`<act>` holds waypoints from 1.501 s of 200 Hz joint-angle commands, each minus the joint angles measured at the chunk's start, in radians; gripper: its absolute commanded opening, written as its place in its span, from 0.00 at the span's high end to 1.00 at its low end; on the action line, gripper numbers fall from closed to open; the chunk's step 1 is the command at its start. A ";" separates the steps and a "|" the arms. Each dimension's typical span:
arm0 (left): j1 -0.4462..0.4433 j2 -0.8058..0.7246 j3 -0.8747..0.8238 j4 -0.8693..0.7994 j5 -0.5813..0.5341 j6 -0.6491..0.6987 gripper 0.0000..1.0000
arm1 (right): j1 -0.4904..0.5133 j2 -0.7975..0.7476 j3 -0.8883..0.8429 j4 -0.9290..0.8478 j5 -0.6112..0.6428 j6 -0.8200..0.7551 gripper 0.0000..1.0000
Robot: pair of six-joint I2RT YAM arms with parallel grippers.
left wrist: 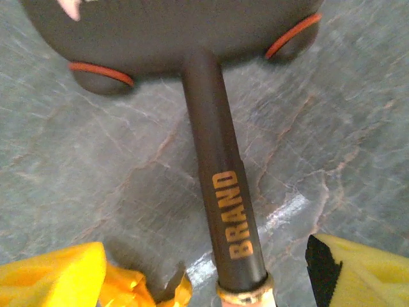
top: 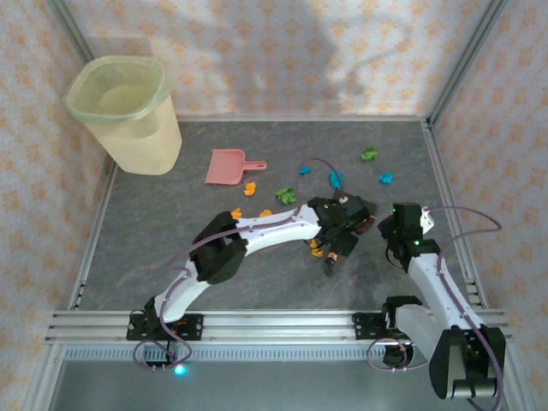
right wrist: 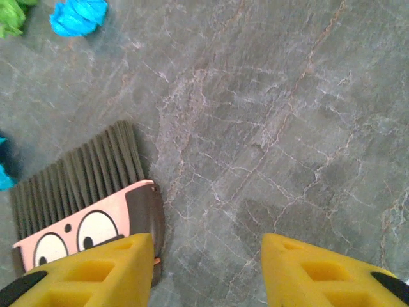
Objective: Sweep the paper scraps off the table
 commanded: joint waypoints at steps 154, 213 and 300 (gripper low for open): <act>0.020 0.276 0.340 -0.126 -0.051 -0.099 0.52 | -0.021 -0.103 -0.066 0.056 -0.028 0.017 0.52; 0.020 0.281 0.345 -0.098 -0.060 -0.149 0.67 | -0.020 -0.117 -0.073 0.064 -0.037 0.013 0.52; 0.024 0.231 0.345 -0.094 -0.069 -0.207 0.94 | -0.021 -0.132 -0.086 0.089 -0.054 0.002 0.52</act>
